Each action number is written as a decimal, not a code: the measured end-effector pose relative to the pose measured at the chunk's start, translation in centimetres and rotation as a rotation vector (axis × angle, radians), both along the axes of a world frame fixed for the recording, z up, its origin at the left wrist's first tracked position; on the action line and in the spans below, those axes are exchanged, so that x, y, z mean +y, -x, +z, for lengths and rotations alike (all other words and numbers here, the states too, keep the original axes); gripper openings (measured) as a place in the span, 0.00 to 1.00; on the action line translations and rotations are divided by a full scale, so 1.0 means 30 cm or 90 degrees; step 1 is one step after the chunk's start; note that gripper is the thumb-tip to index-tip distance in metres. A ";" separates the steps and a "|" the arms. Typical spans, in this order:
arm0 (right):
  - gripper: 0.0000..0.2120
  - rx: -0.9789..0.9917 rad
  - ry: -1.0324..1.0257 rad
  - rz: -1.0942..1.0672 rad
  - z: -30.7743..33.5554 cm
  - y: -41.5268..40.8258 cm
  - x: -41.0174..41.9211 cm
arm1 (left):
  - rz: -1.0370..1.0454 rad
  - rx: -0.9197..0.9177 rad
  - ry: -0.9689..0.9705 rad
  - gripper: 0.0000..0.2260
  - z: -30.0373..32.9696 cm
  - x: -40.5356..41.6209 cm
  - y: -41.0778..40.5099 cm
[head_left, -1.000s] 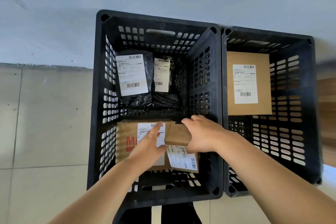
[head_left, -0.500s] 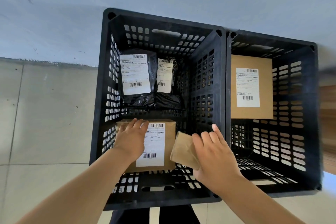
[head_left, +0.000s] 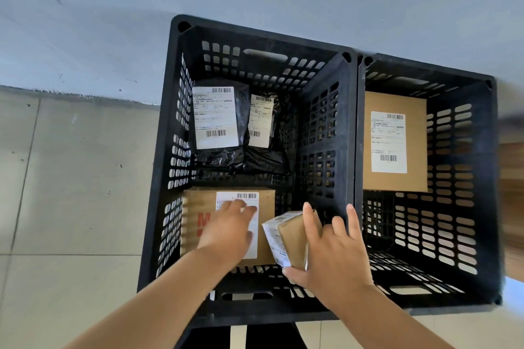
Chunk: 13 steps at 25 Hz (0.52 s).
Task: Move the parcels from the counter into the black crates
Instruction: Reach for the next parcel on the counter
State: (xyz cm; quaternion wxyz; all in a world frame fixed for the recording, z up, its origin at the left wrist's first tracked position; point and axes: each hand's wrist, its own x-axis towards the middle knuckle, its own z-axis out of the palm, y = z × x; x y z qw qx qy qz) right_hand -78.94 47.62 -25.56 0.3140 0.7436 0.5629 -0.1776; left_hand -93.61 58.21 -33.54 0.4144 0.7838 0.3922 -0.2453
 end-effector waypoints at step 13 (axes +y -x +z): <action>0.53 0.172 -0.061 0.195 -0.047 -0.083 -0.066 | 0.173 -0.168 0.355 0.23 -0.007 -0.134 -0.033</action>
